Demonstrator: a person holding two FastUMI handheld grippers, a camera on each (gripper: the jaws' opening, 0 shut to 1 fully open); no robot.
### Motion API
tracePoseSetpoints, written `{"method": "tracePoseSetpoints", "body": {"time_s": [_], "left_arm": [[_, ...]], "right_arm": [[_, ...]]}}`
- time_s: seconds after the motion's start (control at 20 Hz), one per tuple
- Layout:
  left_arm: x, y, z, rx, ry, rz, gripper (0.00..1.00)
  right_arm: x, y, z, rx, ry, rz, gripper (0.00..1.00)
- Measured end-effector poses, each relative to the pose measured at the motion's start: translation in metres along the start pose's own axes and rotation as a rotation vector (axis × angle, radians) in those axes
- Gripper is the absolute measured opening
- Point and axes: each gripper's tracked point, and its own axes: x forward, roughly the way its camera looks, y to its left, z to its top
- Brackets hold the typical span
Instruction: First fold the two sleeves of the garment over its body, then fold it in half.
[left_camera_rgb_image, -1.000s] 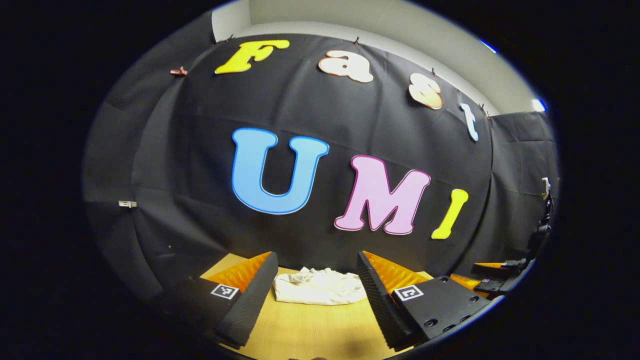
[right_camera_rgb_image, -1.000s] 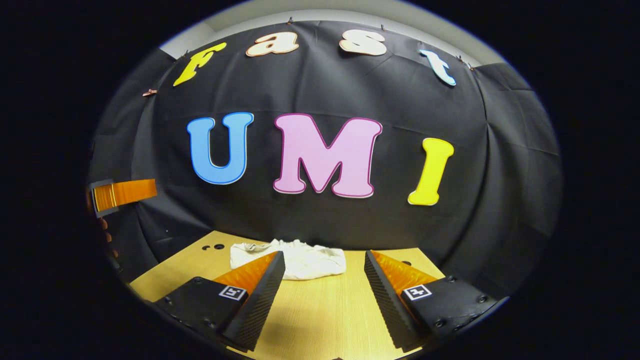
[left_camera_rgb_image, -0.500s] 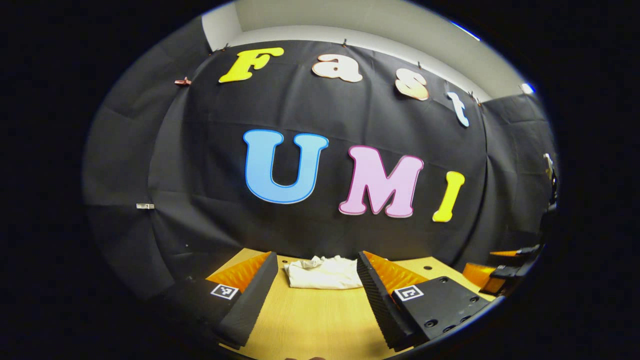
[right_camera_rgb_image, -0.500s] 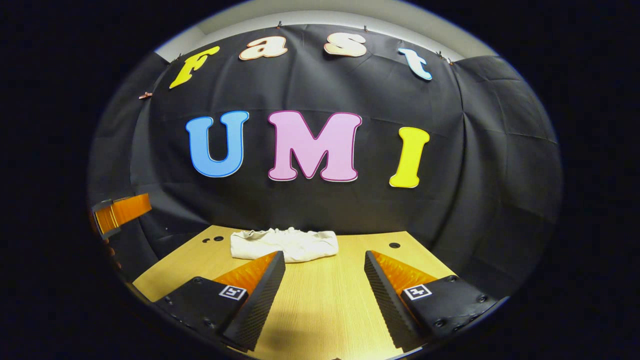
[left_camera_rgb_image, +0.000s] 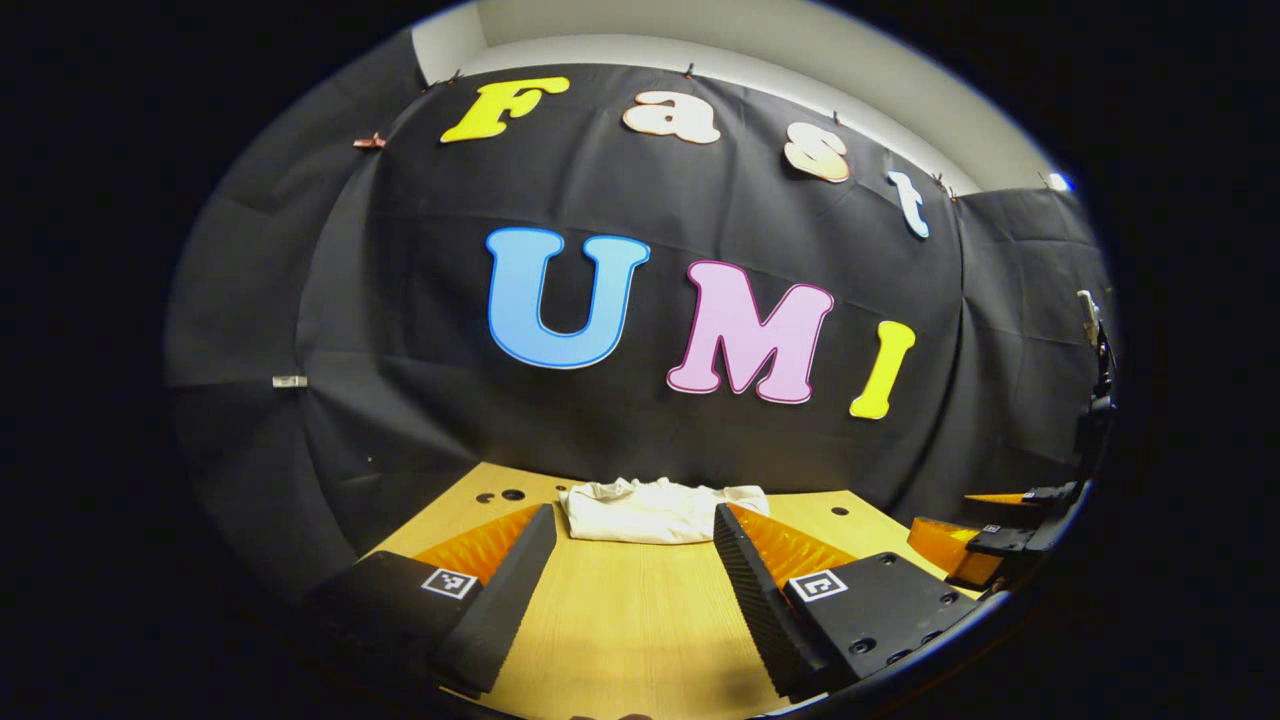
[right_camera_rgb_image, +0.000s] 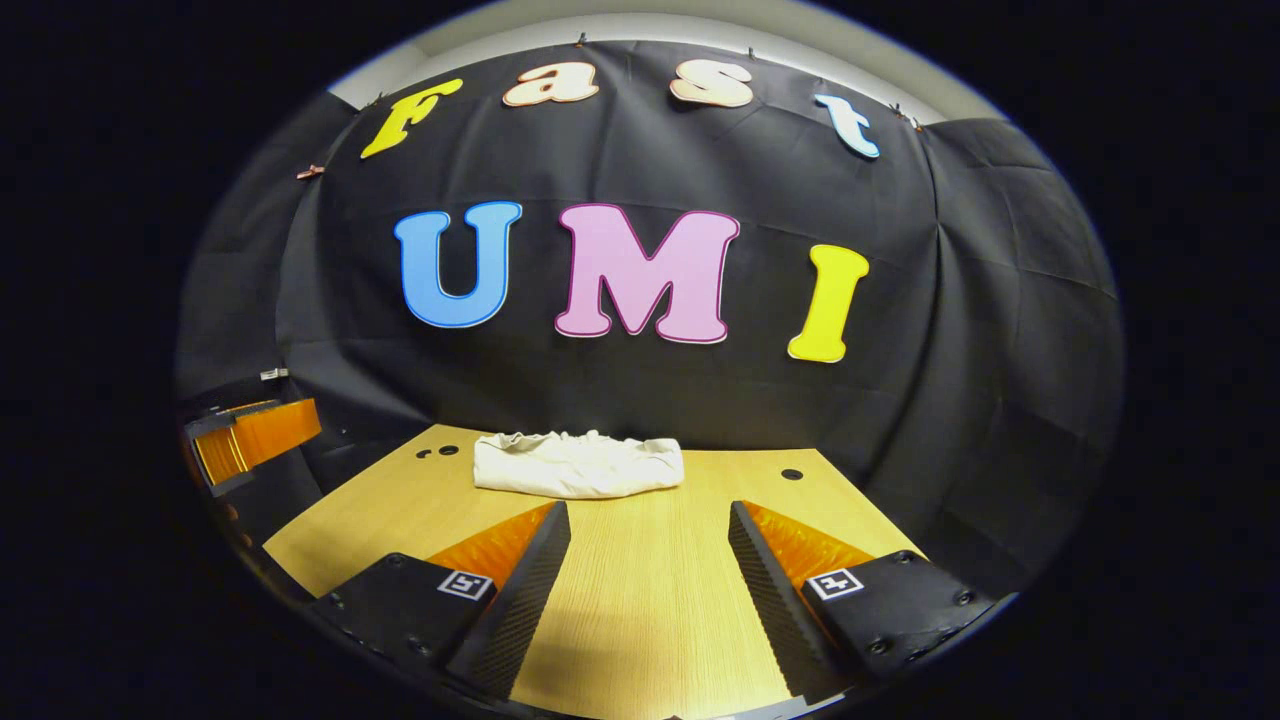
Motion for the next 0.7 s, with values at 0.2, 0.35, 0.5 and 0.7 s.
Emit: {"method": "tracePoseSetpoints", "body": {"time_s": [0.2, 0.35, 0.5, 0.7], "left_arm": [[-0.004, 0.014, -0.014, -0.021, 0.042, 0.025, 0.98], [-0.009, 0.022, -0.017, -0.030, 0.050, 0.041, 0.98], [-0.015, 0.037, -0.024, -0.066, 0.088, 0.092, 0.97], [-0.014, 0.050, -0.023, -0.091, 0.100, 0.143, 0.98]], "right_arm": [[0.002, 0.011, 0.009, -0.007, -0.015, 0.016, 0.98], [0.007, 0.019, 0.019, 0.001, -0.028, 0.029, 0.98], [0.008, 0.024, 0.026, -0.013, -0.041, 0.043, 0.97], [0.013, 0.025, 0.020, -0.009, -0.023, 0.058, 0.97]]}}
